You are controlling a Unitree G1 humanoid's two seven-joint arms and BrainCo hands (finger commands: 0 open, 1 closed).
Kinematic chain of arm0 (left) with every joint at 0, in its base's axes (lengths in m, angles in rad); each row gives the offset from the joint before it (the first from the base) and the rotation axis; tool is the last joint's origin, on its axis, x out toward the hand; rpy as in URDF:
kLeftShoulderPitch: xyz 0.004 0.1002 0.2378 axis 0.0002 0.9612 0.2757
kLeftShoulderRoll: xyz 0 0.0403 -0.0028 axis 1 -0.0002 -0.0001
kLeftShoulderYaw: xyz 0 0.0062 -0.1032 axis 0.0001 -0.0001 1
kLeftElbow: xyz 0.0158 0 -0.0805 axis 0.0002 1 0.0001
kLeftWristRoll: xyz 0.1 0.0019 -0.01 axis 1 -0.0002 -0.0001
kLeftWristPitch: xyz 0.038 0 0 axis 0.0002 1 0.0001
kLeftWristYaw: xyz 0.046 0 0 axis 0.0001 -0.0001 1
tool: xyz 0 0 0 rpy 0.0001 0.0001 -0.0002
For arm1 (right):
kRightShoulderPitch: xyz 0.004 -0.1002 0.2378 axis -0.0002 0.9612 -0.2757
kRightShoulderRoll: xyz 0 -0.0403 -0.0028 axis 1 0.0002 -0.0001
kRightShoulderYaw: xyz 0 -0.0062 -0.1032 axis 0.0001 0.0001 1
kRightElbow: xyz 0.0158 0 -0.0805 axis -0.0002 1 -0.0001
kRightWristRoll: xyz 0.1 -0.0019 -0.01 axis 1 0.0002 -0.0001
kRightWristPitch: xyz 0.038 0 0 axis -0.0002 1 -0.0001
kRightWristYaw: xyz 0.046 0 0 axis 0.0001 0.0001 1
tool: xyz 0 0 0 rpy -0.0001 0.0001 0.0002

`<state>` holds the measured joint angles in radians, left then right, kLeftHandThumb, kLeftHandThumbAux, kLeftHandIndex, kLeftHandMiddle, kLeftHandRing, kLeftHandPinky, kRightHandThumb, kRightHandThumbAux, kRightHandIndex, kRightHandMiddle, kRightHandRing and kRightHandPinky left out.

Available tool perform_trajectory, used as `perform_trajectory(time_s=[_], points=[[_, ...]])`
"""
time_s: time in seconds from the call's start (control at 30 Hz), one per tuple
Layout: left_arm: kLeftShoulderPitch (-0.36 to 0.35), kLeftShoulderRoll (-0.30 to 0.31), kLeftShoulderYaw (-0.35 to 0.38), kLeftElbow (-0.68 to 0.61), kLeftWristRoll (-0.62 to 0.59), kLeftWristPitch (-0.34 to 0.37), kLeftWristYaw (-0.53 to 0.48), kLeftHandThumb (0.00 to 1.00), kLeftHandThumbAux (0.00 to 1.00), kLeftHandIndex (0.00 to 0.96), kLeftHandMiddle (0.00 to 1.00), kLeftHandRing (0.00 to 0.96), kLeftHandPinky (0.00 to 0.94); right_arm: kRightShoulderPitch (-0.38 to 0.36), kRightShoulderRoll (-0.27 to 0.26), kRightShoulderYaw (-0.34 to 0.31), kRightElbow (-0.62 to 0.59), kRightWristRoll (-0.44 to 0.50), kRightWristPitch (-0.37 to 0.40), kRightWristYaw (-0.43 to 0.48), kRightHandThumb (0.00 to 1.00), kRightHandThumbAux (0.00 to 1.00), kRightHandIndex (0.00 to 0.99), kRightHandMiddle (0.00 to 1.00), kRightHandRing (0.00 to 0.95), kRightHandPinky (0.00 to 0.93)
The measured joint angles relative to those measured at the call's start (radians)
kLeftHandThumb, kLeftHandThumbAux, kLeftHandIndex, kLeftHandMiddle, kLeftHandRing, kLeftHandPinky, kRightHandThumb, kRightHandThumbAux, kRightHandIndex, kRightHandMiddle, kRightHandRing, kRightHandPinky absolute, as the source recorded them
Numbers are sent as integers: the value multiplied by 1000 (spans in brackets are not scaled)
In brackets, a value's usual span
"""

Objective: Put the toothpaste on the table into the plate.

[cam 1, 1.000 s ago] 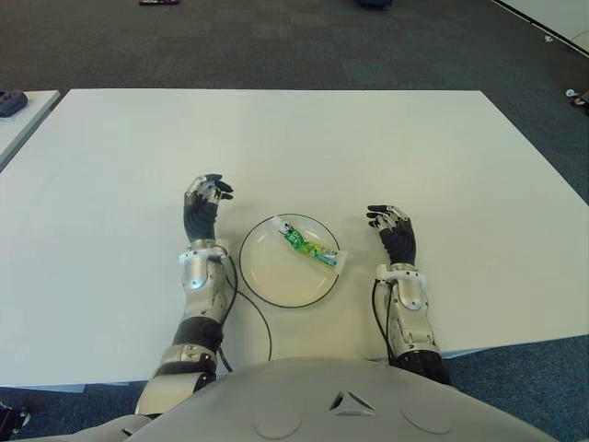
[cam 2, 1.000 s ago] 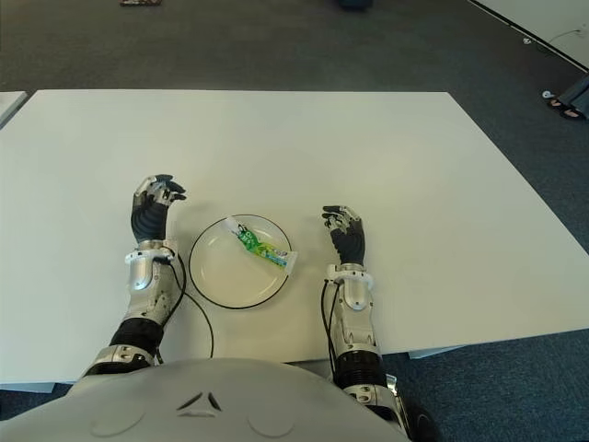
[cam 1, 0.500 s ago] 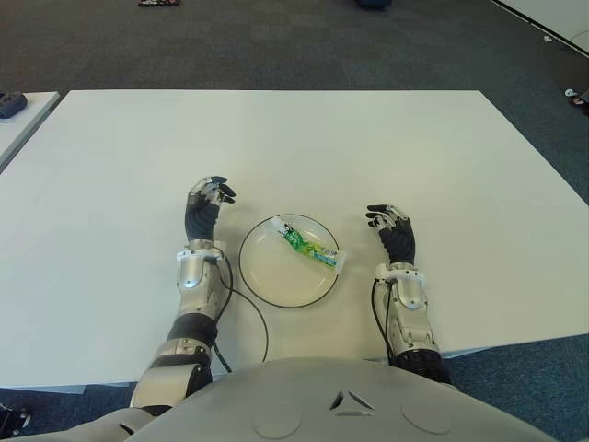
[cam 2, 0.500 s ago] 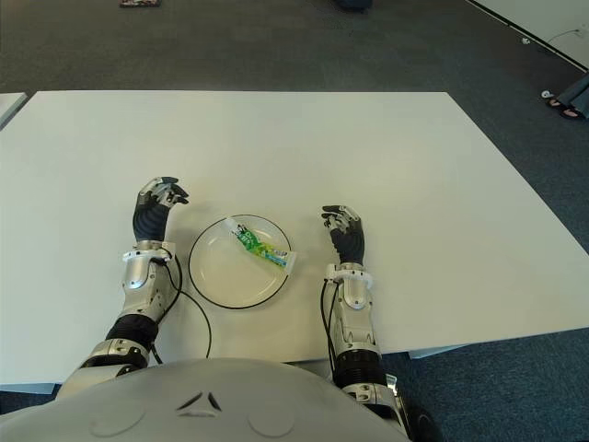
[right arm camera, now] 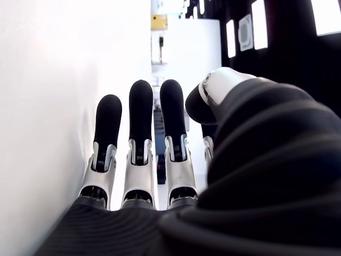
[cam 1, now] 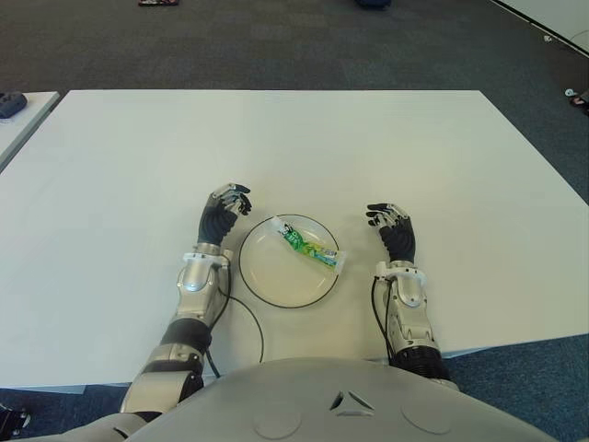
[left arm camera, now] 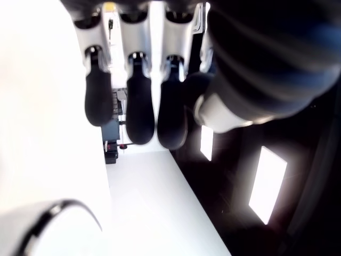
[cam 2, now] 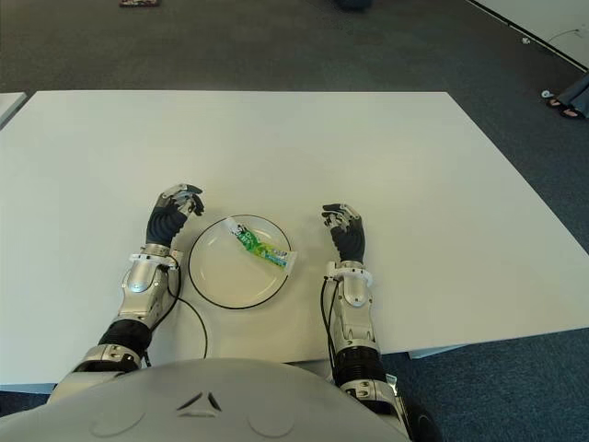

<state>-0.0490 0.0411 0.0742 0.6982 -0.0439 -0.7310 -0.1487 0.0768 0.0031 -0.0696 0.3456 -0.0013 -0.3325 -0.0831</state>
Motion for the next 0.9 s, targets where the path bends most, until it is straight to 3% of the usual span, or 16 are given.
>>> perform_trajectory(time_s=[0.53,0.9], points=[[58,27,-39,-70,93,83,61,697,722,431,571,573,560,-9,-5,-1,13,3,-4,17,692,738,415,391,378,394],[84,27,-53,-101,115,90,118,695,722,431,566,570,555,-13,-9,1,16,3,-4,38,689,739,414,394,372,377]])
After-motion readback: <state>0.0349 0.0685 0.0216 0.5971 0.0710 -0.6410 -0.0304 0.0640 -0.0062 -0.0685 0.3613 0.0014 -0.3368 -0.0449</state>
